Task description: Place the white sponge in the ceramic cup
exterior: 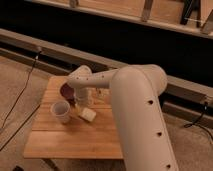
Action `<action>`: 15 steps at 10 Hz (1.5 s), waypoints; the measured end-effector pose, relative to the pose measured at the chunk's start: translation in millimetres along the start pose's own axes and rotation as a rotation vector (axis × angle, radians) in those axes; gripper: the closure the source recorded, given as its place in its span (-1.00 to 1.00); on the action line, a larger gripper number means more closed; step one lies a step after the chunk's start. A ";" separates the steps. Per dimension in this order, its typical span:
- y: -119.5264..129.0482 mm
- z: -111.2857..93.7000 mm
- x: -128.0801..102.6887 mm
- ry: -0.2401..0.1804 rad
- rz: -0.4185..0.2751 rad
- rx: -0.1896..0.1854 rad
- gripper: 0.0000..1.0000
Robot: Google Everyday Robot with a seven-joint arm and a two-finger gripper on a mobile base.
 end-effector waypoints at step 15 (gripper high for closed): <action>1.4 23.6 -0.4 0.053 -0.021 0.022 0.70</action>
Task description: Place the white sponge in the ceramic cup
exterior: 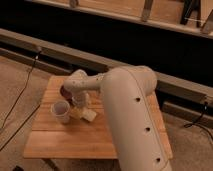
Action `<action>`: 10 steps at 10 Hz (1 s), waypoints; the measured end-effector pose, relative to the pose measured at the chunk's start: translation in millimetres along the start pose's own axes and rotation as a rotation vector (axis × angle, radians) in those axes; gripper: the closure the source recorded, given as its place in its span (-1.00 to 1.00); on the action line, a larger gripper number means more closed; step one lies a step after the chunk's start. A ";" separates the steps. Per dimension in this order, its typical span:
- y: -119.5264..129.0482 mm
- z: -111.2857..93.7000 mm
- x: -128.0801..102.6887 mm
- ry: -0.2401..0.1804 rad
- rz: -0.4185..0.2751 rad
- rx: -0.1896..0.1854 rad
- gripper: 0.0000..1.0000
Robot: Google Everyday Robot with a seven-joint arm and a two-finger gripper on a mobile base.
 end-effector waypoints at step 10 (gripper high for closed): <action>-43.0 -100.0 22.7 -0.102 0.035 0.142 1.00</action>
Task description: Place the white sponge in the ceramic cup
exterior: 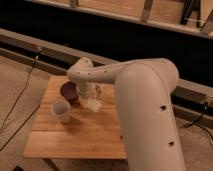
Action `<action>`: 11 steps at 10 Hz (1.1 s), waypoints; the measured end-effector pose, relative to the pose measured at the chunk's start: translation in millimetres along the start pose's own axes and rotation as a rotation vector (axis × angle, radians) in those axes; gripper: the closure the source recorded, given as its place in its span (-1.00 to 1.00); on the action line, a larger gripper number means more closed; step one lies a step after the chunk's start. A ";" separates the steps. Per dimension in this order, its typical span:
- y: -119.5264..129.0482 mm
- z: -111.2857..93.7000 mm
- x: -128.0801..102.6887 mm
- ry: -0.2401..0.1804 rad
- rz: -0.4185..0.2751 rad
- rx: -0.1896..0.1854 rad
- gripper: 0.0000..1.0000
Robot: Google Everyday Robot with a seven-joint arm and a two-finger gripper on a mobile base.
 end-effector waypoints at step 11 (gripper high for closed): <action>42.6 -157.5 -72.6 -0.481 -0.152 0.026 1.00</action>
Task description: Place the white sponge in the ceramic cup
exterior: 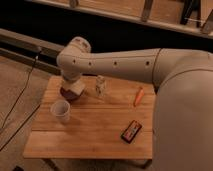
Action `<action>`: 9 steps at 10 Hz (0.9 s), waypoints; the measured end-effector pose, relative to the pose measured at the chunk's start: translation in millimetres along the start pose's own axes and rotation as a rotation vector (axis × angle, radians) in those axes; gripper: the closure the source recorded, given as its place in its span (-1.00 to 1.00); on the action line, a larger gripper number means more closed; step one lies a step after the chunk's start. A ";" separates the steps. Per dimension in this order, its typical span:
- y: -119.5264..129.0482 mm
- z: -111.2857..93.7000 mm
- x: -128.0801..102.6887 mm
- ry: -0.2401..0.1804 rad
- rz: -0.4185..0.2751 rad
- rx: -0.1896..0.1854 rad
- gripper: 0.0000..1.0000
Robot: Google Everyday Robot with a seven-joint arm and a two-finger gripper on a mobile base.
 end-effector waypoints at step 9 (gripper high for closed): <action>54.4 13.4 -35.6 -0.247 -0.029 -0.132 1.00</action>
